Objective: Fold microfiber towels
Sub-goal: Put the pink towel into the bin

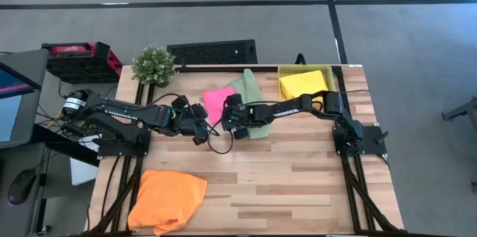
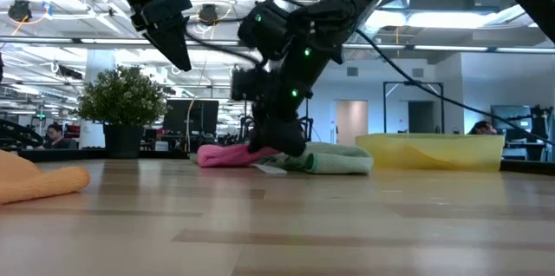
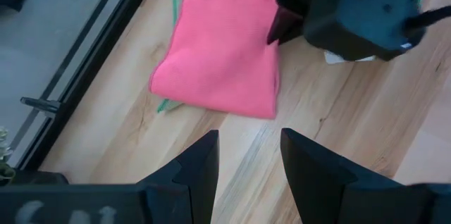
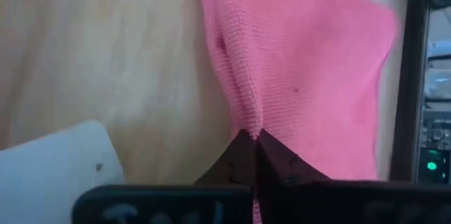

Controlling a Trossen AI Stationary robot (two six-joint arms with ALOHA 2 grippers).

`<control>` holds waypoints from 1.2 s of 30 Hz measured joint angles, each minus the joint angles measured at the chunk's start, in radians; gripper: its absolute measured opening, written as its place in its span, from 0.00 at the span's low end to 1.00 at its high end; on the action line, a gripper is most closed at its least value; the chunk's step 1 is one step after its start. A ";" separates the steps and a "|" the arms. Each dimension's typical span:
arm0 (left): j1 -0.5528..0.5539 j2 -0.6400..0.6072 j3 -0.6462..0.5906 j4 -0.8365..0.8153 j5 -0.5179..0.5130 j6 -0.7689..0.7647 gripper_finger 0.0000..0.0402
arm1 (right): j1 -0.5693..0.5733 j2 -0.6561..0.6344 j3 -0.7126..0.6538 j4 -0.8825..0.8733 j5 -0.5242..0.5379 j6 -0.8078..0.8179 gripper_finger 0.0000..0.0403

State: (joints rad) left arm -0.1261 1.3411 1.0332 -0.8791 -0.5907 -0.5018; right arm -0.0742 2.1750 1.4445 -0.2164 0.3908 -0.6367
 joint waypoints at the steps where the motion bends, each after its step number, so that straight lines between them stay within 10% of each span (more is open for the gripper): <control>1: 0.000 0.000 0.000 0.000 0.000 0.000 0.36 | 0.001 -0.007 0.000 0.003 0.000 -0.001 0.05; 36: 0.001 0.000 0.000 -0.005 0.003 0.000 0.36 | -0.238 -0.240 0.003 -0.713 0.012 -0.069 0.02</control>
State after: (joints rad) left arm -0.1253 1.3411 1.0336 -0.8837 -0.5877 -0.5014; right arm -0.3124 1.9350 1.4479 -0.9298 0.4030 -0.7062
